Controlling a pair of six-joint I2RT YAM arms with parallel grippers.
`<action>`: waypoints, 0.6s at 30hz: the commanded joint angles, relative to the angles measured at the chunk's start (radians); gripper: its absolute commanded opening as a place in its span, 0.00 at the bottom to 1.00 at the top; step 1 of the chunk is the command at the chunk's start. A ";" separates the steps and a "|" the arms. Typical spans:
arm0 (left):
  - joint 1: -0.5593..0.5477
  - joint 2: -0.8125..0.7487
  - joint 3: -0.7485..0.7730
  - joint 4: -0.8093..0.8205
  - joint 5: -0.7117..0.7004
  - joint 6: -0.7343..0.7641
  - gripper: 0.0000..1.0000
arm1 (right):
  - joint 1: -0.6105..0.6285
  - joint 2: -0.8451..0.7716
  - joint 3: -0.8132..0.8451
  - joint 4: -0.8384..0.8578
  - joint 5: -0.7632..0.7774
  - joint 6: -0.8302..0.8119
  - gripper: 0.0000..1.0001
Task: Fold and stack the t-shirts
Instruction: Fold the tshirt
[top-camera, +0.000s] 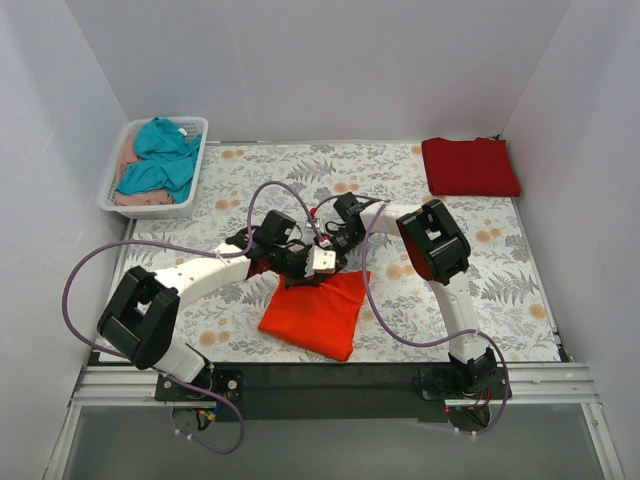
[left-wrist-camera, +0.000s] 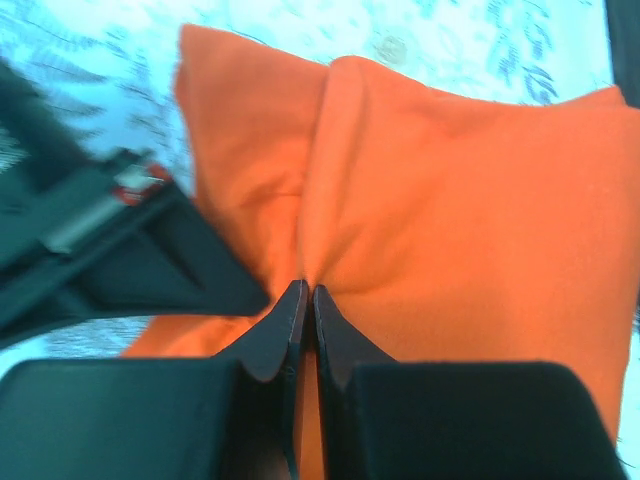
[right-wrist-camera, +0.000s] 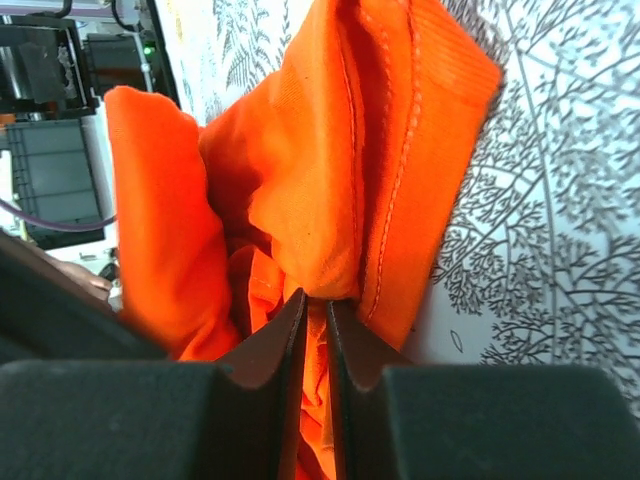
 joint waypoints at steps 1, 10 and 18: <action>-0.002 -0.021 0.069 0.038 -0.021 0.005 0.00 | 0.016 -0.013 -0.049 0.019 0.053 -0.022 0.20; 0.038 0.072 0.131 0.118 -0.041 0.029 0.00 | 0.022 -0.031 -0.091 0.041 0.043 -0.021 0.20; 0.061 0.132 0.097 0.252 -0.086 0.031 0.00 | 0.022 -0.036 -0.075 0.041 0.047 -0.021 0.20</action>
